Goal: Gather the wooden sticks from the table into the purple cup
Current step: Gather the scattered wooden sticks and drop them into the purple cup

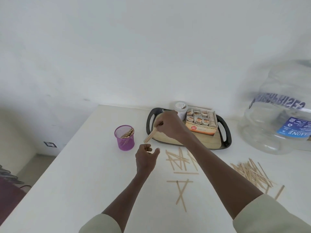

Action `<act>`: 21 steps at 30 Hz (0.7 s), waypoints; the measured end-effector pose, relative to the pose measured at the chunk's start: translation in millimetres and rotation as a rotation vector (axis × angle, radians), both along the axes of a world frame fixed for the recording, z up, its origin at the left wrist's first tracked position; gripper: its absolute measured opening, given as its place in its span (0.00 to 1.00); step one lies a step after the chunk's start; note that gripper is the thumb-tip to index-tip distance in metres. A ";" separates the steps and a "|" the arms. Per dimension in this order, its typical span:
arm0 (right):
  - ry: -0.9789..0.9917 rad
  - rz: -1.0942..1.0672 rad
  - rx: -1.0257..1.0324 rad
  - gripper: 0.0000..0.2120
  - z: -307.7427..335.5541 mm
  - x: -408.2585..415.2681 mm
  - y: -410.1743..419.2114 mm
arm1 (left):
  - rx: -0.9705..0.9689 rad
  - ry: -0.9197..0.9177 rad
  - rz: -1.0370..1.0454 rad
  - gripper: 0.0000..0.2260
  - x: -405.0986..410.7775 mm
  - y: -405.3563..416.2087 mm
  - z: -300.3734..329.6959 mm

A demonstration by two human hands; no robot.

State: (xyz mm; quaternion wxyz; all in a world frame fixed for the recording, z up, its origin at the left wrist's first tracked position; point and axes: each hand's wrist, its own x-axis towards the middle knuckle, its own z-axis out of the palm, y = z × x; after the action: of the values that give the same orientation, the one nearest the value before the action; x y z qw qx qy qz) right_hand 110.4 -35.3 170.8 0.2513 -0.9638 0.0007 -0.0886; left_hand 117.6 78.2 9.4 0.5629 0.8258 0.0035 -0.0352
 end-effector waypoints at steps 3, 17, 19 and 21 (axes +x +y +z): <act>-0.061 -0.024 0.022 0.08 4.1 22.2 16.2 | 0.020 0.022 -0.039 0.14 4.7 10.2 -8.5; 0.115 0.009 -0.096 0.13 -69.6 111.9 85.4 | 0.100 0.057 -0.236 0.06 2.8 31.5 -35.8; 0.150 0.045 -0.106 0.14 -74.8 115.3 86.5 | 0.110 0.055 -0.245 0.06 3.9 33.1 -37.7; 0.181 0.084 -0.124 0.14 -78.8 117.1 86.1 | 0.114 0.052 -0.251 0.06 5.3 33.4 -38.8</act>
State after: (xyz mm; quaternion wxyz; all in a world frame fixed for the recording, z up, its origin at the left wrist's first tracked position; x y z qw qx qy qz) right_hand 227.5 50.8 92.0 0.1934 -0.9808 -0.0227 0.0097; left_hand 122.9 111.6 -29.3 0.5060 0.8491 -0.0833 -0.1265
